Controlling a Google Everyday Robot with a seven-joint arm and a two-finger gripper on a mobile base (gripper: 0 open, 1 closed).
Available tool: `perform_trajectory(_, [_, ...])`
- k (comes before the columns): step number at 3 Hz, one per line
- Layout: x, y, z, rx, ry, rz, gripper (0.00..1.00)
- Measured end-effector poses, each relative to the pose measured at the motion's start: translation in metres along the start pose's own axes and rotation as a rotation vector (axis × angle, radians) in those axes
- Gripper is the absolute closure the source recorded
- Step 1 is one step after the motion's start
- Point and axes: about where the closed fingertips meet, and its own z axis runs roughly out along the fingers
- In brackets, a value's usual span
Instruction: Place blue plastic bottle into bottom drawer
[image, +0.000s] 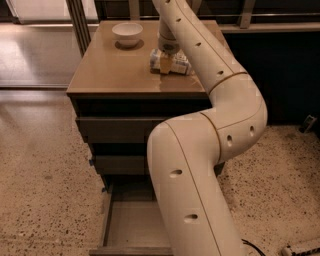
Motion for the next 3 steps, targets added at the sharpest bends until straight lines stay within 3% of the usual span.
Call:
perform_trajectory(1, [0.007,-0.006,-0.019,0.014,-0.107,-0.004,1.00])
perform_trajectory(2, [0.009,0.002,-0.044,-0.026,-0.356,0.013,1.00])
perform_trajectory(3, [0.014,0.009,-0.071,-0.044,-0.489,0.025,1.00])
